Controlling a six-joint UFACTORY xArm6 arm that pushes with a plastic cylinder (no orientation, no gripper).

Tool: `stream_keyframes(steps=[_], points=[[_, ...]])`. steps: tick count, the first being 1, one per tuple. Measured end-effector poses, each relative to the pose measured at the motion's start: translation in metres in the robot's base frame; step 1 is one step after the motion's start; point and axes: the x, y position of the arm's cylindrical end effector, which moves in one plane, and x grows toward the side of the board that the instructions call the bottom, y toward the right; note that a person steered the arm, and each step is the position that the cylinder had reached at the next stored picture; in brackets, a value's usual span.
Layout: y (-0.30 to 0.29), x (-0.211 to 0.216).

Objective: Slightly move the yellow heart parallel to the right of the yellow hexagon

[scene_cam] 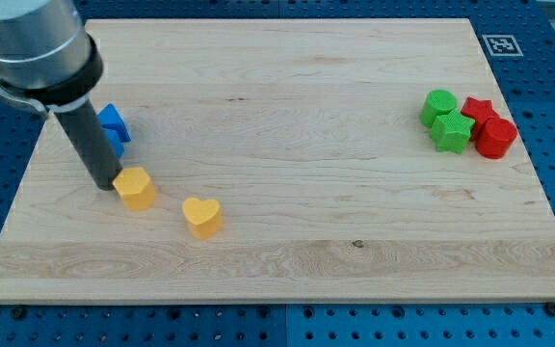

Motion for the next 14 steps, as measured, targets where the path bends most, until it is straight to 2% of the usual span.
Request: stream_keyframes(steps=[3,5,6,8,9,10,11,12,13,14], points=[[0.031,0.065],[0.067,0.081],[0.097,0.073],[0.122,0.059],[0.160,0.055],[0.185,0.002],[0.178,-0.022],[0.127,-0.011],[0.111,-0.009],[0.119,-0.009]])
